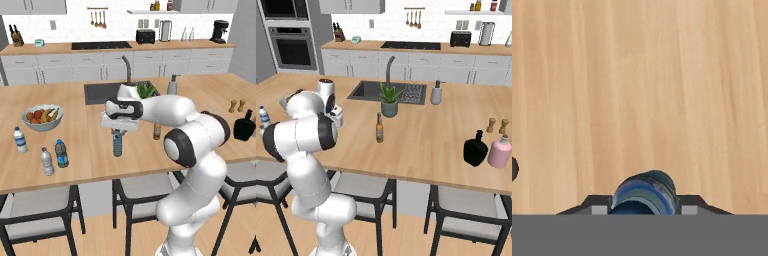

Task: Move the plastic bottles in the middle to the plastics group, and the glass bottles in the middle to the glass group.

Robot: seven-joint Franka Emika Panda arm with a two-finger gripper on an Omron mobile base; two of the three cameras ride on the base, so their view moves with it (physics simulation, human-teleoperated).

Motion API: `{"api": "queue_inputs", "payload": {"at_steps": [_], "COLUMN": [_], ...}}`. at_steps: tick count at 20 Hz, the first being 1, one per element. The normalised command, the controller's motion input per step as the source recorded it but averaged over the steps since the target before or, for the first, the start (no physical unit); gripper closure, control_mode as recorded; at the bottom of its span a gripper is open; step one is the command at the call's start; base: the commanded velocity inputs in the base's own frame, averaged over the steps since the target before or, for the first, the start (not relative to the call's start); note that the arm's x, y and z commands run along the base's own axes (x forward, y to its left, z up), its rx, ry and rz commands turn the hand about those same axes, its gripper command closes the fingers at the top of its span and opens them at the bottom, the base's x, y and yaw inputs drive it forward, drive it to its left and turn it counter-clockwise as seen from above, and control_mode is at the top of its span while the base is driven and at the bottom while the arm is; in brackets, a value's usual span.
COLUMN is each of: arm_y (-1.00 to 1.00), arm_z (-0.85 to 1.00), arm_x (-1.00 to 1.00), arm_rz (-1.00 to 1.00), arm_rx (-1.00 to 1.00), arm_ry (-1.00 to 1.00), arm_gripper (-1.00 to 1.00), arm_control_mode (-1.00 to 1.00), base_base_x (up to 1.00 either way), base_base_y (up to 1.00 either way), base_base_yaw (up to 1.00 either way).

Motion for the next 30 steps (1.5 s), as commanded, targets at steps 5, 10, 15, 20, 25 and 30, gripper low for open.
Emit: {"api": "queue_inputs", "payload": {"at_steps": [5, 10, 15, 20, 25, 30], "arm_y": [1.00, 0.85, 0.67, 0.35, 0.21, 0.23], "arm_z": [0.11, 0.12, 0.00, -0.09, -0.11, -0.14], "arm_x": [0.05, 0.12, 0.07, 0.16, 0.25, 0.20], "arm_rz": [0.00, 0.00, 0.00, 0.00, 0.00, 0.00], "arm_rx": [0.00, 0.00, 0.00, 0.00, 0.00, 0.00], "arm_ry": [0.03, 0.01, 0.00, 0.00, 0.00, 0.00], "arm_gripper": [1.00, 1.00, 1.00, 1.00, 1.00, 1.00], "arm_control_mode": [-1.00, -1.00, -1.00, -1.00, -1.00, -1.00], "base_base_x": [0.00, 0.00, 0.00, 0.00, 0.00, 0.00], "base_base_y": [0.00, 0.00, 0.00, 0.00, 0.00, 0.00], "base_base_yaw": [0.00, 0.00, 0.00, 0.00, 0.00, 0.00]}}
